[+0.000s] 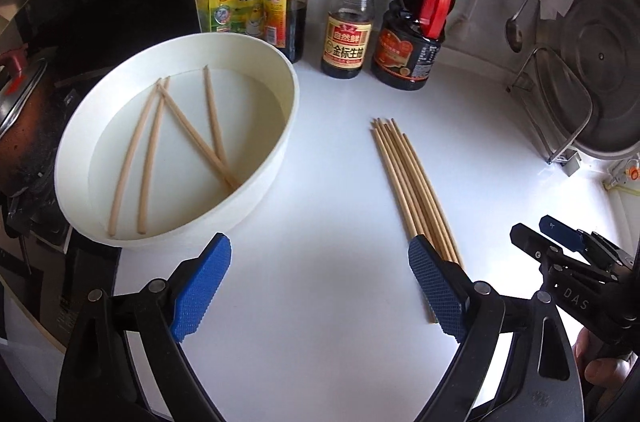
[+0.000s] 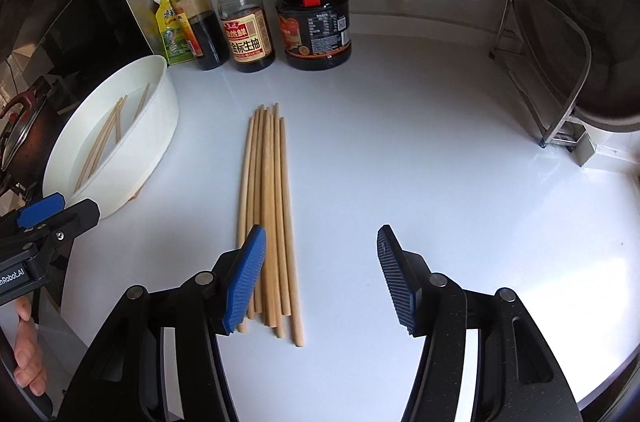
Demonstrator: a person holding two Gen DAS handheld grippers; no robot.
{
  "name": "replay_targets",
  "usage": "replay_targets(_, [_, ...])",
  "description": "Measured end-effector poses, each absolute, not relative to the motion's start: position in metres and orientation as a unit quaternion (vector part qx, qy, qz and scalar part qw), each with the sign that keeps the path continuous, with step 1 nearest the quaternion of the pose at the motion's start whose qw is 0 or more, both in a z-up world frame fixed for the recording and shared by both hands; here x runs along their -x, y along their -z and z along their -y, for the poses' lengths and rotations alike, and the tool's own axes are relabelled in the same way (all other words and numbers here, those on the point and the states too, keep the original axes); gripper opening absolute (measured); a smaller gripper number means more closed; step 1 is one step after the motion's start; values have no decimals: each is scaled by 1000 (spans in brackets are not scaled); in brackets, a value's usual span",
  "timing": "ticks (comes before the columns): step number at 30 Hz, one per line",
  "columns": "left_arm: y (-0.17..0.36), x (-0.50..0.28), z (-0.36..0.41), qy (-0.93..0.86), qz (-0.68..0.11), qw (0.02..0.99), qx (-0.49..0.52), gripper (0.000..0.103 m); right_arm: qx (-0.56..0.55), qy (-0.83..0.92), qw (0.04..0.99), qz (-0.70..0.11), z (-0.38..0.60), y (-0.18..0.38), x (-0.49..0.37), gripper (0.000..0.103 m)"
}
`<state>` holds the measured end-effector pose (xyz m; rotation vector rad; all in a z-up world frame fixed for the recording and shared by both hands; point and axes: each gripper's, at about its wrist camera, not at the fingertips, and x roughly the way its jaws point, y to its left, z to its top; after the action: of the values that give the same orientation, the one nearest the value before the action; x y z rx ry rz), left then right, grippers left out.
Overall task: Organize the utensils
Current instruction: 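Move both open grippers back toward the chopstick bundle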
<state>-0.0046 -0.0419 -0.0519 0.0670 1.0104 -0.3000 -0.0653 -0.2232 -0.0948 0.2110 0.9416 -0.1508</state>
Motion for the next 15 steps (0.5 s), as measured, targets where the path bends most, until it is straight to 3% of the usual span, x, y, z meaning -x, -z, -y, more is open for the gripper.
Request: replay_targets(15, [99,5,75,135,-507,850,-48,90,-72,35,879,-471,229,143,35,60])
